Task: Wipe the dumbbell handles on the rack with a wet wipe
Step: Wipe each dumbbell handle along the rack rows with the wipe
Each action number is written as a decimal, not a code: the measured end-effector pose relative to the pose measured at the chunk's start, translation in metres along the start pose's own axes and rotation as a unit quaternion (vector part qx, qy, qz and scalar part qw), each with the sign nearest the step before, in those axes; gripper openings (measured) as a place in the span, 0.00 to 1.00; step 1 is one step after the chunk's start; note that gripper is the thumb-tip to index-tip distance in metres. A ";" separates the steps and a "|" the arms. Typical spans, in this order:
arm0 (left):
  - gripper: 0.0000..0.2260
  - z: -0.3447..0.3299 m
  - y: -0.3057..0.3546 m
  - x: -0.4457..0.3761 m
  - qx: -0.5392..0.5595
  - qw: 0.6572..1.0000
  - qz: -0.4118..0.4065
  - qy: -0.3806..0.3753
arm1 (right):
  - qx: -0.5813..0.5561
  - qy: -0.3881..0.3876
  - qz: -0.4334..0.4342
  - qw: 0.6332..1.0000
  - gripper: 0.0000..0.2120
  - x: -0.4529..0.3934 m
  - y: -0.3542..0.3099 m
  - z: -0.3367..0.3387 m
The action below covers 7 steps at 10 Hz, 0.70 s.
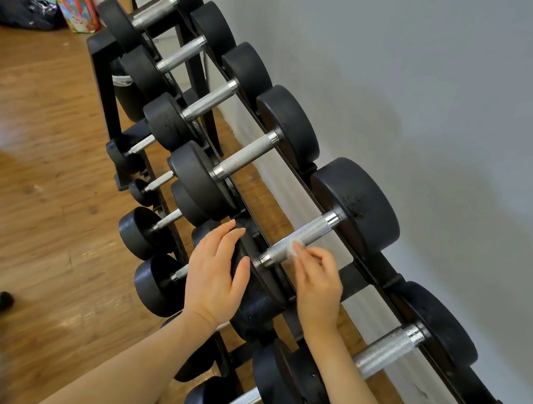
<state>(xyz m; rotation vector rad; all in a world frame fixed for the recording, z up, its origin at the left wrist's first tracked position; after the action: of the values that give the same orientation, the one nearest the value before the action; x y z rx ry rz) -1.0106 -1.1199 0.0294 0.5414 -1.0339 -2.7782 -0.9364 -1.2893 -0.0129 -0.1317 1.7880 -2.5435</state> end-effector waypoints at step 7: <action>0.22 0.003 0.006 0.003 -0.034 0.998 0.031 -0.043 | 0.151 -0.074 0.028 0.985 0.25 0.020 -0.013 0.008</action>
<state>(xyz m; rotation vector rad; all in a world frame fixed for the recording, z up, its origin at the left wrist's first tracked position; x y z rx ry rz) -1.0147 -1.1235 0.0342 0.3773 -0.9513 -2.7914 -0.9555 -1.2936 0.0031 -0.2498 1.3207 -2.6479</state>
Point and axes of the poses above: each hand's wrist, its own x-axis away from the middle knuckle, its own z-axis out of the back of the hand, y = z × x, the point moved 6 cm from there along -x, towards the middle knuckle, and after that the axes turned 11 degrees about -z, right-handed, at the moved point
